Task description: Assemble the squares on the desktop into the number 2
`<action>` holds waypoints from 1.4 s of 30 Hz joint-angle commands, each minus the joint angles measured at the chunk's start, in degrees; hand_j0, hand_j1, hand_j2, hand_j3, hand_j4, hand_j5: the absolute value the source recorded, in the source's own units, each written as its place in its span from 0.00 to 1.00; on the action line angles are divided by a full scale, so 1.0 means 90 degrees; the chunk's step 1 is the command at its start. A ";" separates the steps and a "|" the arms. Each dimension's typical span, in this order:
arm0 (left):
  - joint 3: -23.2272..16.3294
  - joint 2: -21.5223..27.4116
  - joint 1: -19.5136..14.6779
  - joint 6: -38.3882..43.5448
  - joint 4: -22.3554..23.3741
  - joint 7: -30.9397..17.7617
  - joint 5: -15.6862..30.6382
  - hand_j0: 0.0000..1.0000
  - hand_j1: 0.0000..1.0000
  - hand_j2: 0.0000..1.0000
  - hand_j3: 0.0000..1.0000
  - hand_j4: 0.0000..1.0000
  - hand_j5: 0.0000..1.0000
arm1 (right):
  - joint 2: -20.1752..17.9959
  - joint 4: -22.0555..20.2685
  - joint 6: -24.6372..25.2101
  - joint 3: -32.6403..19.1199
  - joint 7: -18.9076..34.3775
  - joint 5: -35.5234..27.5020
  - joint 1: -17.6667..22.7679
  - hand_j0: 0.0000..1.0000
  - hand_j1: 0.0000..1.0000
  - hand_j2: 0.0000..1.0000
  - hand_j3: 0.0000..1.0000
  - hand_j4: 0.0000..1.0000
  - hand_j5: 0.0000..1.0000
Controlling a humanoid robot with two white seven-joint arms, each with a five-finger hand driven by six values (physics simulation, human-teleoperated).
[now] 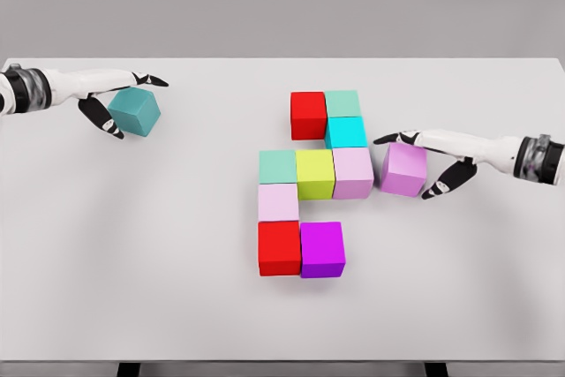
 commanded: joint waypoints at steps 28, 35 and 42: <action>0.0001 -0.0060 0.0020 0.0017 0.0224 0.0003 -0.0030 0.63 0.63 0.63 0.63 0.63 0.63 | -0.0159 0.0010 0.0014 -0.0045 -0.0002 0.0035 -0.0059 0.81 0.81 0.81 0.81 0.81 0.81; -0.0009 -0.0060 0.0059 0.0017 0.0234 0.0003 -0.0030 0.61 0.61 0.61 0.61 0.61 0.61 | -0.0384 -0.0068 0.0014 -0.0036 -0.0002 0.0035 0.0000 0.81 0.81 0.81 0.81 0.81 0.81; 0.0001 -0.0099 0.0068 0.0017 0.0185 0.0003 -0.0020 0.46 0.46 0.46 0.46 0.46 0.46 | -0.0413 -0.0234 0.0014 -0.0036 -0.0002 0.0064 0.0010 0.71 0.71 0.71 0.71 0.71 0.71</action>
